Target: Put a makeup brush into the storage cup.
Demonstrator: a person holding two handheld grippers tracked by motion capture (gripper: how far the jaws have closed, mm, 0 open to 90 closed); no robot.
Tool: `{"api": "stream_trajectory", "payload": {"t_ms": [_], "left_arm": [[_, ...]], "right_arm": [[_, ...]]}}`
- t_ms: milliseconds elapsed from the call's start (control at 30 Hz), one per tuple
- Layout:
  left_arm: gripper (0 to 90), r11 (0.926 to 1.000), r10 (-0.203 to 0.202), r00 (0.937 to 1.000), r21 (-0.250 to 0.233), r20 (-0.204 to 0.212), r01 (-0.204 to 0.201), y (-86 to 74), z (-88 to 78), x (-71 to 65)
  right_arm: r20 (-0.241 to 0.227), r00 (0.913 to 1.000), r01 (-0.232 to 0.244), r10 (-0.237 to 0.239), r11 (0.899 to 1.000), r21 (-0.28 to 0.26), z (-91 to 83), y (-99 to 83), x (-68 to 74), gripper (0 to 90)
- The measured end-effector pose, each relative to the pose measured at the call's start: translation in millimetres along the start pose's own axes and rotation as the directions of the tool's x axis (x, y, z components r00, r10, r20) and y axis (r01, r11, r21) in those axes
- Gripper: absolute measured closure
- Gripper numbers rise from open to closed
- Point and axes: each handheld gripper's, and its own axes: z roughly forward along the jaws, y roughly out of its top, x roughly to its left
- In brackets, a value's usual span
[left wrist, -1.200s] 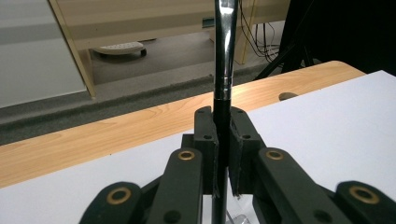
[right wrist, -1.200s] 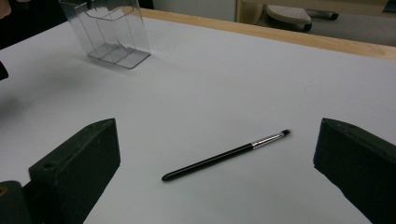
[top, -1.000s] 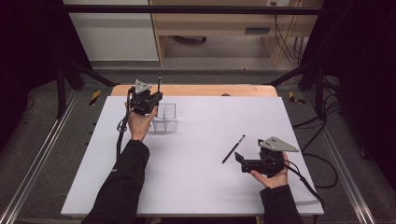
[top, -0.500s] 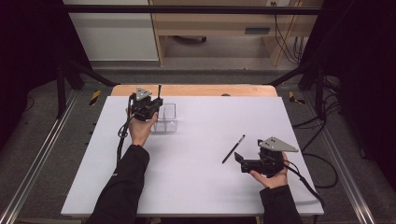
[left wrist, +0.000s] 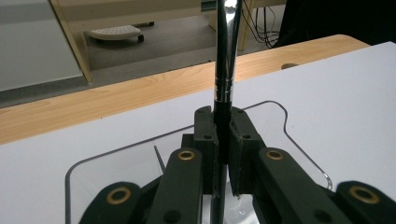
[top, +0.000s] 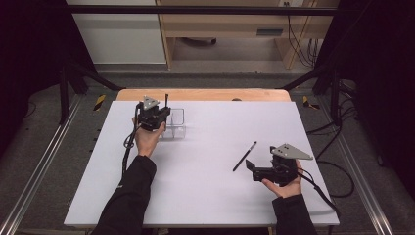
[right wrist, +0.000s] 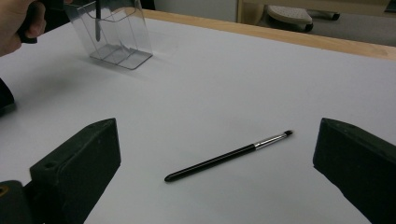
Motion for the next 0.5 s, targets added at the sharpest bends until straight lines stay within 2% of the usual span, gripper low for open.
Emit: {"api": "stream_trajectory", "payload": {"t_ms": [267,500], "left_arm": [[81.4,0.9999,0.003,1.0,0.012,-0.001,-0.003,-2.7,-3.4,-1.7],[69.6,0.9998,-0.017,0.9998,-0.007,-0.007,0.017,-5.1,-17.0,1.5]], "right_arm": [[-0.002,1.0,-0.003,0.003,1.0,-0.005,-1.0,0.7,0.4,1.2],[-0.003,1.0,-0.001,0.001,1.0,-0.009,-2.2,1.8,1.2,1.2]]}}
